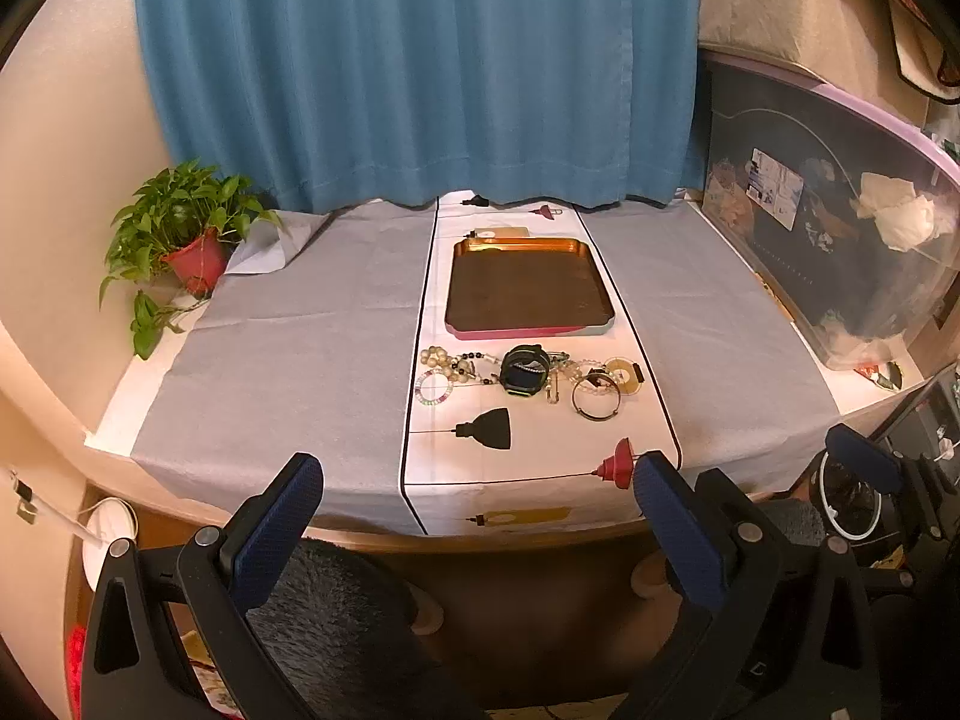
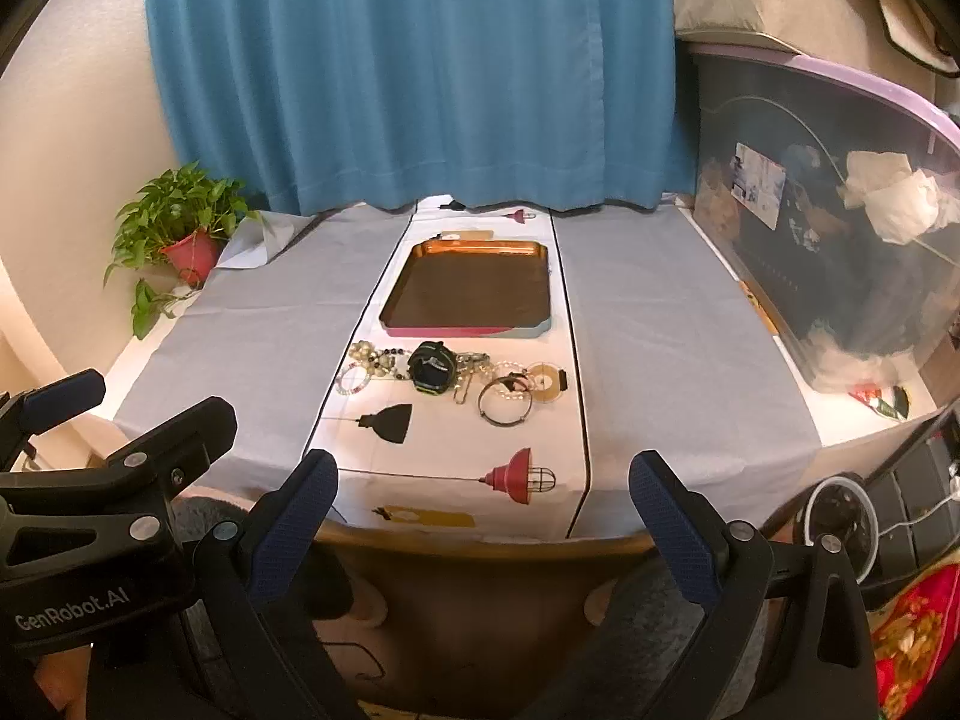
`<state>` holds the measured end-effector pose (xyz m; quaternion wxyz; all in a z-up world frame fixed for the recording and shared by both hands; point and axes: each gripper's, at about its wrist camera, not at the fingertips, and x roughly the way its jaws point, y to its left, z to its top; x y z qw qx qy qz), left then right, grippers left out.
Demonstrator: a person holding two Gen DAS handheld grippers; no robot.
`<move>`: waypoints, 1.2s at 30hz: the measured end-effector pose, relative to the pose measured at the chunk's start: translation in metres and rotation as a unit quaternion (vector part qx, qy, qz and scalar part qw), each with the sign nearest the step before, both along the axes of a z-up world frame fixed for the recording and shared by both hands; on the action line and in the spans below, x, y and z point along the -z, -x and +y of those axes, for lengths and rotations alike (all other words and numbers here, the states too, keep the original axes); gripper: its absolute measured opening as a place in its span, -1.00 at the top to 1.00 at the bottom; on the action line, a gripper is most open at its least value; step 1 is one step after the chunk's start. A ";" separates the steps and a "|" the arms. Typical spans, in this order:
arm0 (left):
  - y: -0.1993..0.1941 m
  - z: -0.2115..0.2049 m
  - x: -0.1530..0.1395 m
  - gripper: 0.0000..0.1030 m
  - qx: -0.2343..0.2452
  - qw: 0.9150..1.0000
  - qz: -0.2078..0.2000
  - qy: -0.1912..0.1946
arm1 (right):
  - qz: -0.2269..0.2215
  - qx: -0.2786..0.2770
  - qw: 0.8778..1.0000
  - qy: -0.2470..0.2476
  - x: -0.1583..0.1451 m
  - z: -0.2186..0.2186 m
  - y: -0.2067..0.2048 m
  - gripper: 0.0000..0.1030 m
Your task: Organize jewelry
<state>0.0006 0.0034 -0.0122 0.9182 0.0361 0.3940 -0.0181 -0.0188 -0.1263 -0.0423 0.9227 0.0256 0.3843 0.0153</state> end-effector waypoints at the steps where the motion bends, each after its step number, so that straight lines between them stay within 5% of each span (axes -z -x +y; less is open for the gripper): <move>1: 0.000 0.000 0.000 -1.00 -0.001 1.000 0.000 0.000 | 0.000 0.001 1.000 -0.001 0.000 0.001 0.000 -0.90; 36: 0.000 0.003 -0.002 -0.99 -0.008 1.000 0.009 -0.009 | 0.000 -0.005 1.000 0.010 0.003 0.002 0.001 -0.90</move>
